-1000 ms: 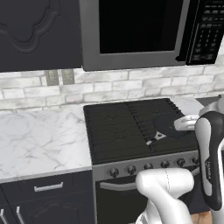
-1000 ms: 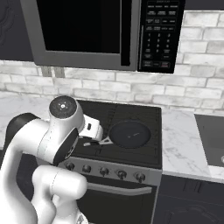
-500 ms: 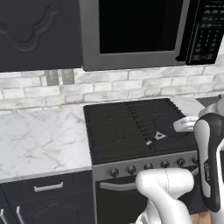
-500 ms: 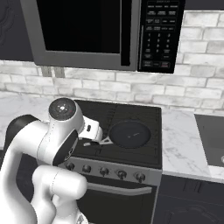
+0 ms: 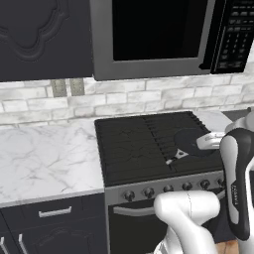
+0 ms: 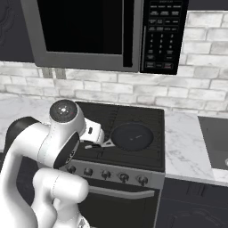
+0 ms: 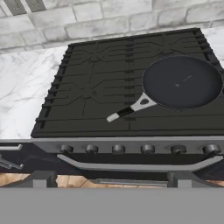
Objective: Pick the croissant and place it on the pan. Then turn on the stove to warm the croissant.
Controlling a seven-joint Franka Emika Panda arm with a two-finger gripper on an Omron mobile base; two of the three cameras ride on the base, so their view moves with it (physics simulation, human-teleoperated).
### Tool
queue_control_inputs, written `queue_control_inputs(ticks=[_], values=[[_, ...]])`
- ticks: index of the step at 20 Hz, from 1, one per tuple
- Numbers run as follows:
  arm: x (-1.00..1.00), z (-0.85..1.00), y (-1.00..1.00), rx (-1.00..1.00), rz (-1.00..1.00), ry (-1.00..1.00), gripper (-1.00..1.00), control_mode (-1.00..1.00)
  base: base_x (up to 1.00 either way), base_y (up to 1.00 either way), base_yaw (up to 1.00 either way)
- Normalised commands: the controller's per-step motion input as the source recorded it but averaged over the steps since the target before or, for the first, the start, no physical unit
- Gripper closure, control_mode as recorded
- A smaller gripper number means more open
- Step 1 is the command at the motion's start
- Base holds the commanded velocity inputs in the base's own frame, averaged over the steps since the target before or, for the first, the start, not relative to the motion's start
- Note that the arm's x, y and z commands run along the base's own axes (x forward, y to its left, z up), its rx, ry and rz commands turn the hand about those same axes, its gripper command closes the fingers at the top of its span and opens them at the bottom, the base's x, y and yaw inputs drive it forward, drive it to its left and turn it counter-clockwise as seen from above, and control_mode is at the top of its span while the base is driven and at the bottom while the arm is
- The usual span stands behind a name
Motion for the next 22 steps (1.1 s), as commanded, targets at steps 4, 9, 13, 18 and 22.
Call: queue_control_inputs(ticks=[4,9,13,18,22], values=[[0.00,0.00,0.00,0.00,0.00,0.00,-1.00,1.00,-0.11,-0.06,0.00],[0.00,0.00,0.00,0.00,0.00,0.00,-1.00,1.00,-0.61,-0.26,0.00],[0.00,0.00,0.00,0.00,0.00,0.00,-1.00,1.00,-0.68,-0.26,0.00],[0.00,0.00,0.00,0.00,0.00,0.00,-1.00,1.00,-0.44,-0.21,0.00],[0.00,0.00,0.00,0.00,0.00,0.00,-1.00,1.00,-0.03,-0.47,0.00]])
